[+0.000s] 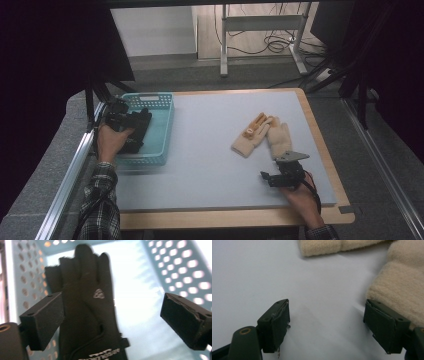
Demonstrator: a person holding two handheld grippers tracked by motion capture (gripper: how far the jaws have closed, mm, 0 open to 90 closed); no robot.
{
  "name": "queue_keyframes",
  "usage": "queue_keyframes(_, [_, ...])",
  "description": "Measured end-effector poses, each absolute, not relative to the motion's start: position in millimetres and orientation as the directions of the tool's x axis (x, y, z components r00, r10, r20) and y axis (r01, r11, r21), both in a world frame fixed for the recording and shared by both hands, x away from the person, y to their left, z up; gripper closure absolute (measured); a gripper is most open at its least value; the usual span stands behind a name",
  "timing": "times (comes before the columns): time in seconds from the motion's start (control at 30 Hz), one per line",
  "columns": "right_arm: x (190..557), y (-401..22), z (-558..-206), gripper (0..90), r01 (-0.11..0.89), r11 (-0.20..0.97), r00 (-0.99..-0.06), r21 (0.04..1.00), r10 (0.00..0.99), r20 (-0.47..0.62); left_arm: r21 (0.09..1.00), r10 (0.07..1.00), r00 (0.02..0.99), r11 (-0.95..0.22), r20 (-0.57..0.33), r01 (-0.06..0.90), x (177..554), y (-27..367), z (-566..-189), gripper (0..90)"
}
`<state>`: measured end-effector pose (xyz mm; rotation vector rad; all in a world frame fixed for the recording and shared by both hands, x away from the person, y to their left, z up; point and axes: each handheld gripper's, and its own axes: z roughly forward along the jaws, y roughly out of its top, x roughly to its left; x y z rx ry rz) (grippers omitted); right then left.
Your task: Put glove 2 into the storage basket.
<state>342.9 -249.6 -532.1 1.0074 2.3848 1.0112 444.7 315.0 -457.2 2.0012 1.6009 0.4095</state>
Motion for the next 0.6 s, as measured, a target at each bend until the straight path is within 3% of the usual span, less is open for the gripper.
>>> queue_keyframes(0.6, [342.9, -249.7, -532.1, 20.8, 0.472, 0.491, -0.681, 0.732, 0.731, -0.05, 0.704, 0.903, 0.421, -0.247, -0.081, 0.666, 411.3, 271.5, -429.2, 0.5])
